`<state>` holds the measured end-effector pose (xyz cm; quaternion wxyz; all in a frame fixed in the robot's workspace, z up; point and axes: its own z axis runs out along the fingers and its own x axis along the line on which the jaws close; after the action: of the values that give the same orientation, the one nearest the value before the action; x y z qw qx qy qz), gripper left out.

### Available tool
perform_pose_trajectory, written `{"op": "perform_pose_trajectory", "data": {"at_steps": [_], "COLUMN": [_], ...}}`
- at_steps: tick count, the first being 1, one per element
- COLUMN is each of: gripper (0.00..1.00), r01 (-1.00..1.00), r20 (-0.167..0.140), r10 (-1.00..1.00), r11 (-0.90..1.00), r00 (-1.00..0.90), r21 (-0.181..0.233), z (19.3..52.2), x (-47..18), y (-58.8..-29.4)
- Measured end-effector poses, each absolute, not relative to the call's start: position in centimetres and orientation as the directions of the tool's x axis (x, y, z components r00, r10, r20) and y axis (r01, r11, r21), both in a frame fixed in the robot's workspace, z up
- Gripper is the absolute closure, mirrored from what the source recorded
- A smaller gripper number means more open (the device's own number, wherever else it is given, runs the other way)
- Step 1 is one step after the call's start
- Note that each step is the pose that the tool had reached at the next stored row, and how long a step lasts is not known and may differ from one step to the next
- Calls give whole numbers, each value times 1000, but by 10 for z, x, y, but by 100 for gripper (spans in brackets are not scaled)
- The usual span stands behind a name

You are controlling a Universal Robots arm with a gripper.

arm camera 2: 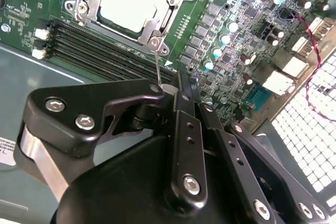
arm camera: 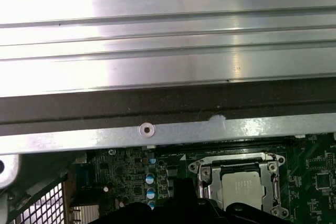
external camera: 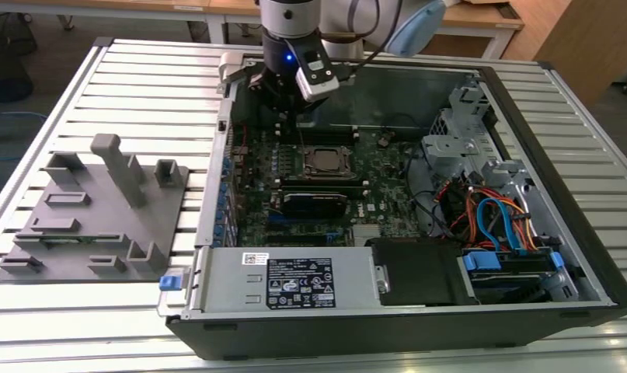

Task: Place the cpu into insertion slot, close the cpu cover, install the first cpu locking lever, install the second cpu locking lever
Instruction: 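Install the first cpu locking lever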

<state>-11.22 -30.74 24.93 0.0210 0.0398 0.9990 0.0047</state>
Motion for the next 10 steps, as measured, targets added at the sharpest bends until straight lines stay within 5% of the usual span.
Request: {"op": "perform_pose_trajectory", "data": {"at_steps": [10], "gripper": [90], "r01": [79], "r20": [-41], "r10": [80], "r11": [997], "r00": [-996], "r21": [13], "z": [249], "x": [-111], "y": [-305]}}
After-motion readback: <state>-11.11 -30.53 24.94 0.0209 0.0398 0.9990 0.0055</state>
